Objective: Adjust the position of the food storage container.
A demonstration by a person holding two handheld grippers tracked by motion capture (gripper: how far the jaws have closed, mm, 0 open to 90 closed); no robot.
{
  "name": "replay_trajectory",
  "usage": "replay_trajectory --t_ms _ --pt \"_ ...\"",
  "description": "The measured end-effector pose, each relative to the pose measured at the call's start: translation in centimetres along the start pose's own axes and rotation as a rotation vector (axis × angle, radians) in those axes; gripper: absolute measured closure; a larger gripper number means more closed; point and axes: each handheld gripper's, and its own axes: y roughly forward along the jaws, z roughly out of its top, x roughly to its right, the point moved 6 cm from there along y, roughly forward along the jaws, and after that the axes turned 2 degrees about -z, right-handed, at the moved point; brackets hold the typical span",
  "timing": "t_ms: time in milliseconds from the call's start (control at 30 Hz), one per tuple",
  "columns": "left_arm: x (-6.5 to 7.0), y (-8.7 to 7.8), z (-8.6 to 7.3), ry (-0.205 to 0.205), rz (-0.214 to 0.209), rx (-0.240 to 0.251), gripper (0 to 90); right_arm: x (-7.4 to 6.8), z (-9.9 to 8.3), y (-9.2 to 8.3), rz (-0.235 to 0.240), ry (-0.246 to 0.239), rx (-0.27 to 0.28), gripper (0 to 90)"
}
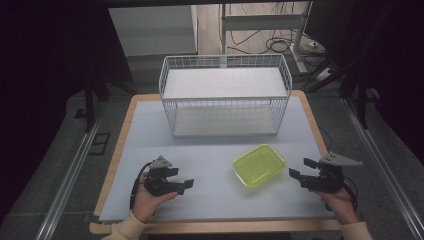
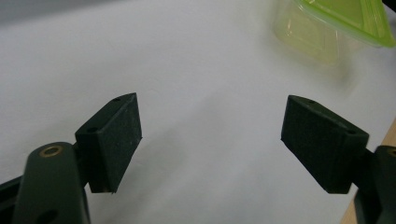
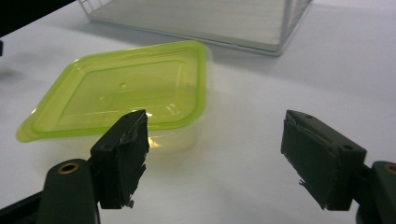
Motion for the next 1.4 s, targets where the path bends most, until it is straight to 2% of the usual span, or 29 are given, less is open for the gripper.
replay_trajectory --t_ms 167,333,467,533,733,833,900,1033,1133,1267,1400 --pt "-0.3 0.1 -0.2 -0.008 0.002 -0.003 19.9 0.9 -0.1 -0.1 -0.014 0.024 0.007 23.5" --pt "-0.3 0.2 -0.3 -0.001 0.007 -0.003 19.9 1.0 0.0 -0.3 -0.028 0.020 0.013 24.8" --pt "-0.5 0.2 -0.4 0.009 0.020 -0.005 19.9 1.2 0.5 -0.5 -0.043 0.022 0.026 29.4" --pt "-0.7 0.2 -0.5 0.009 0.022 -0.004 19.9 1.4 1.1 -0.6 -0.049 0.024 0.030 35.1" --pt "-0.7 -0.2 -0.6 -0.007 0.021 0.023 20.3 1.7 2.9 -0.4 -0.068 0.006 -0.036 66.8" --pt "-0.7 -0.3 -0.7 0.005 0.031 0.017 20.3 1.3 3.7 0.2 -0.073 -0.033 -0.076 81.9" --pt "-0.7 -0.2 -0.6 0.005 0.037 0.017 20.3 1.0 4.2 0.6 -0.079 -0.072 -0.105 88.6" --pt "-0.9 0.0 -0.8 0.005 0.042 0.006 20.4 0.4 5.6 1.4 -0.065 -0.109 -0.133 89.8" --pt "-1.1 0.1 -0.9 0.002 0.050 0.006 20.5 0.3 6.4 2.5 -0.077 -0.122 -0.157 89.9" --pt "-1.2 0.1 -0.8 -0.012 0.059 0.019 21.0 0.3 6.3 4.1 -0.082 -0.136 -0.187 89.9" --pt "-1.3 0.6 -0.6 -0.012 0.069 0.013 21.0 0.5 5.9 4.7 -0.094 -0.158 -0.215 90.0"
